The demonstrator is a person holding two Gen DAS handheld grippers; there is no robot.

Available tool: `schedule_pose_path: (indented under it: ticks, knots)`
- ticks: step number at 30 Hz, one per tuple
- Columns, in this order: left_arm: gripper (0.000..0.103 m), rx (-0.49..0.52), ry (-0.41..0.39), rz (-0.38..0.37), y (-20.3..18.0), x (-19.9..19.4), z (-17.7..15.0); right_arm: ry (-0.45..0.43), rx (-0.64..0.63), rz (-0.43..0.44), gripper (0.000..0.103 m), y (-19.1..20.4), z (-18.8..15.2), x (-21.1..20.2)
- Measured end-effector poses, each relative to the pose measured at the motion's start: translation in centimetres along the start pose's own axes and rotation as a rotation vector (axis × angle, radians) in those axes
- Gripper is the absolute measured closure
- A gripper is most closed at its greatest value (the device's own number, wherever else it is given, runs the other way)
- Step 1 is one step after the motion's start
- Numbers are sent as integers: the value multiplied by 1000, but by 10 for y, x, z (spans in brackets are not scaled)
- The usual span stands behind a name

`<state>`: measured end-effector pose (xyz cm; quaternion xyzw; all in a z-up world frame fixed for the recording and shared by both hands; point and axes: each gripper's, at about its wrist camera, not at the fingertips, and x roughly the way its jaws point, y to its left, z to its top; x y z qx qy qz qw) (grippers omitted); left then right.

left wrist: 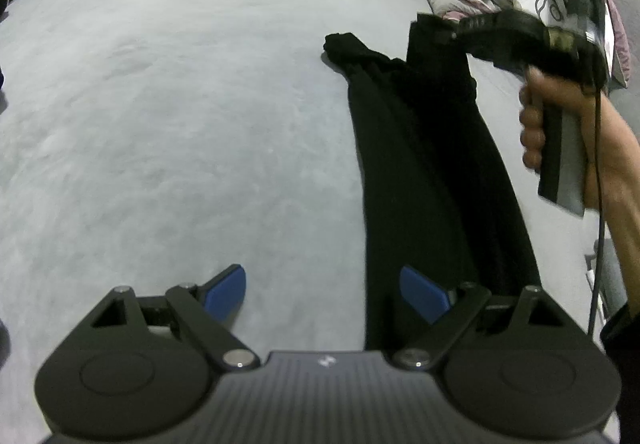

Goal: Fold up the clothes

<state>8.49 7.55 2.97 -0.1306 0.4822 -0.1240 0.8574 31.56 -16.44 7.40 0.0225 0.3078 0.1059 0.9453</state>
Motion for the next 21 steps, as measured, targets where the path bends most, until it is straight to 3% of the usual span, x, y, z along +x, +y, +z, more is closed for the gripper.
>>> schedule_pose_path:
  ticks: [5,7,9,15,21]
  knots:
    - [15,20,1,6,-3,1,0,12,-16,-25,95,-12,-8,-17]
    - [15,21,3,1,-2,0,0,16,-22,-35,75,-17,-12,-23]
    - [15,21,4,0,-1,0,0,21,-29,-45,63,-22,-15,-30]
    - [15,30,1,-11,-5,-2,-1,35,-48,-75,48,-37,-25,-50]
    - [15,65,5,8,-15,4,-6,80,-54,-60,52,-49,-41,-41]
